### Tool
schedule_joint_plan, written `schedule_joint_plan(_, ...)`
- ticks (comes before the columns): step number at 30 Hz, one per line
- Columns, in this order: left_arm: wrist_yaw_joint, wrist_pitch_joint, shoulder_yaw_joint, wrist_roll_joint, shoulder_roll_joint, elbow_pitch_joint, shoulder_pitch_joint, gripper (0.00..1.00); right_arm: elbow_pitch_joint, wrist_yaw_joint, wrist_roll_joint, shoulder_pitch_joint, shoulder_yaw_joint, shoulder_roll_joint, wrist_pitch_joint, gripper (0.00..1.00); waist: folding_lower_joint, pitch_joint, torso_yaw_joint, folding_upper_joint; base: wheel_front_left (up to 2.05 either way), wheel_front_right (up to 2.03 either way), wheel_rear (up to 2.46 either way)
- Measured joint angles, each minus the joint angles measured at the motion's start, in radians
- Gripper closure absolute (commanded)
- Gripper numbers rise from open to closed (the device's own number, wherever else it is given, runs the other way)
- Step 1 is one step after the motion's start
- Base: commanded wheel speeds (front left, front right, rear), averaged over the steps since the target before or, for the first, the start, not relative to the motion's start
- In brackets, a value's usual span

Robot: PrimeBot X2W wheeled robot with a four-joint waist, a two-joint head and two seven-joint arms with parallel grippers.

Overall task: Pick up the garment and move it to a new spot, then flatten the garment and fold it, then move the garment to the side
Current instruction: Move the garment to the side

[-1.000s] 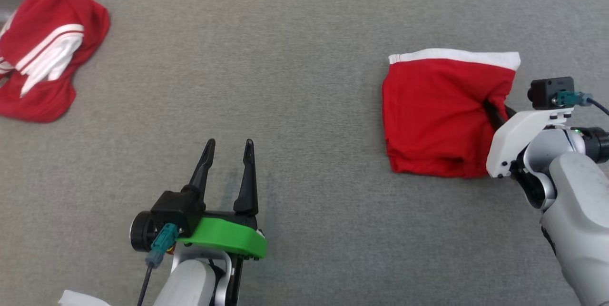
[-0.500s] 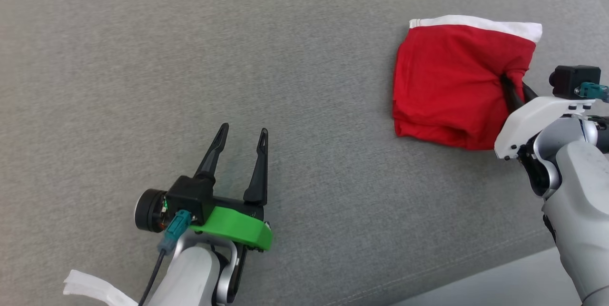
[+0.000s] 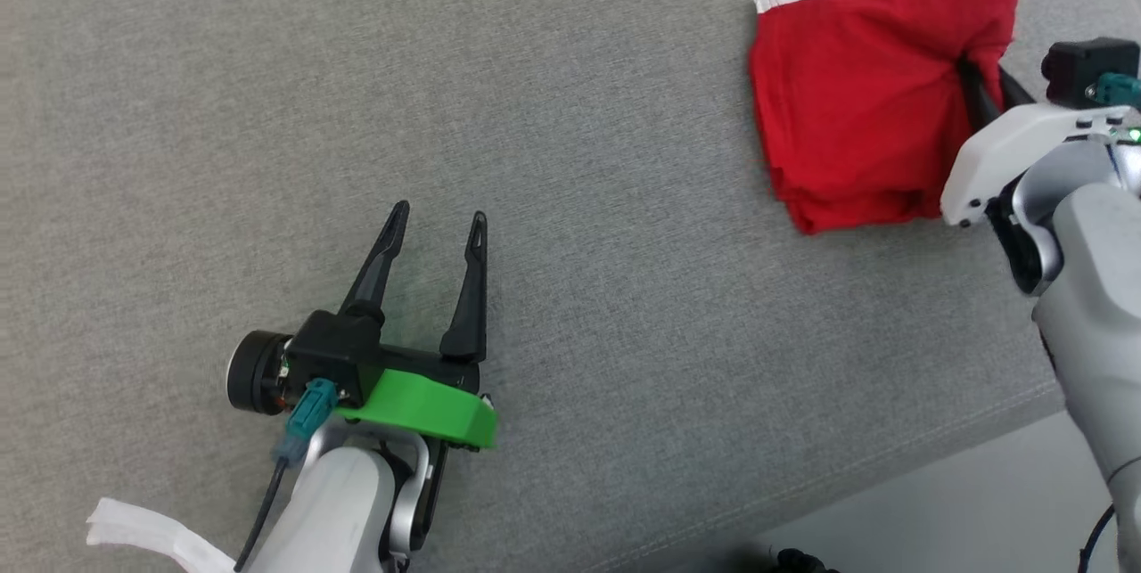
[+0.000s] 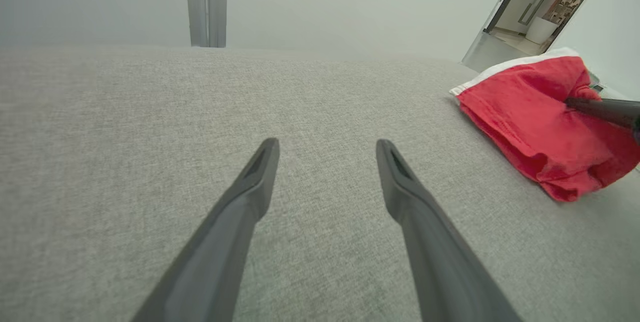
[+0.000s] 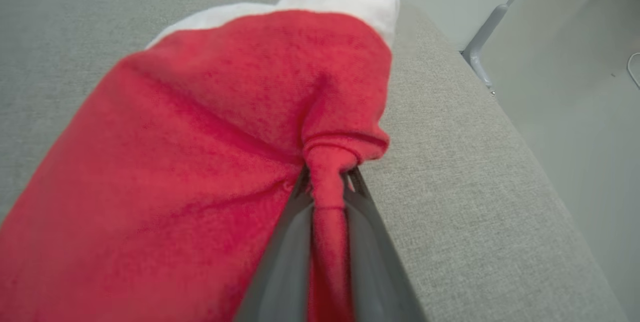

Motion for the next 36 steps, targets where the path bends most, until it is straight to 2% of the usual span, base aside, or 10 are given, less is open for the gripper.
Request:
schedule_joint_plan(5,0.009,0.005,0.002,0.0,0.006,-0.037,-0.008,0.0,0.075,0.0,-0.052,-0.105,0.032,-0.091,-0.003,1.0,0.0,0.023,0.045,0.0,0.0,0.0,0.0)
schedule_joint_plan(14,0.018,0.011,0.001,0.001,0.016,-0.065,-0.009,0.0,0.201,0.0,-0.095,-0.245,0.027,-0.266,-0.037,1.0,0.0,0.074,0.126,0.0,0.0,0.0,0.0)
schedule_joint_plan(16,0.021,0.012,0.002,0.001,0.02,-0.072,-0.009,0.0,0.221,0.0,-0.109,-0.267,0.038,-0.286,-0.066,0.65,0.0,0.089,0.14,0.0,0.0,0.0,0.0)
schedule_joint_plan(17,0.022,0.012,0.003,0.001,0.022,-0.074,-0.009,0.0,0.229,0.0,-0.114,-0.275,0.048,-0.286,-0.073,0.4,0.0,0.095,0.144,0.0,0.0,0.0,0.0)
schedule_joint_plan(18,0.022,0.012,0.003,0.001,0.026,-0.076,-0.009,0.0,0.238,0.0,-0.124,-0.282,0.057,-0.286,-0.092,0.0,0.0,0.103,0.149,0.0,0.0,0.0,0.0)
schedule_joint_plan(25,0.027,0.02,-0.004,0.005,0.03,-0.088,-0.015,0.0,0.337,0.0,-0.189,-0.316,0.03,-0.296,-0.144,0.0,0.0,0.137,0.16,0.0,0.0,0.0,0.0)
schedule_joint_plan(32,0.027,0.022,-0.006,-0.002,0.031,-0.094,-0.018,0.0,0.411,0.0,-0.296,-0.324,-0.099,-0.367,-0.153,0.0,-0.0001,0.136,0.146,0.0,0.0,0.0,0.0)
schedule_joint_plan(36,0.033,0.022,-0.003,-0.007,0.036,-0.091,-0.018,0.0,0.421,0.0,-0.332,-0.303,-0.186,-0.359,-0.164,0.0,-0.0001,0.127,0.137,0.0,0.0,0.0,0.0)
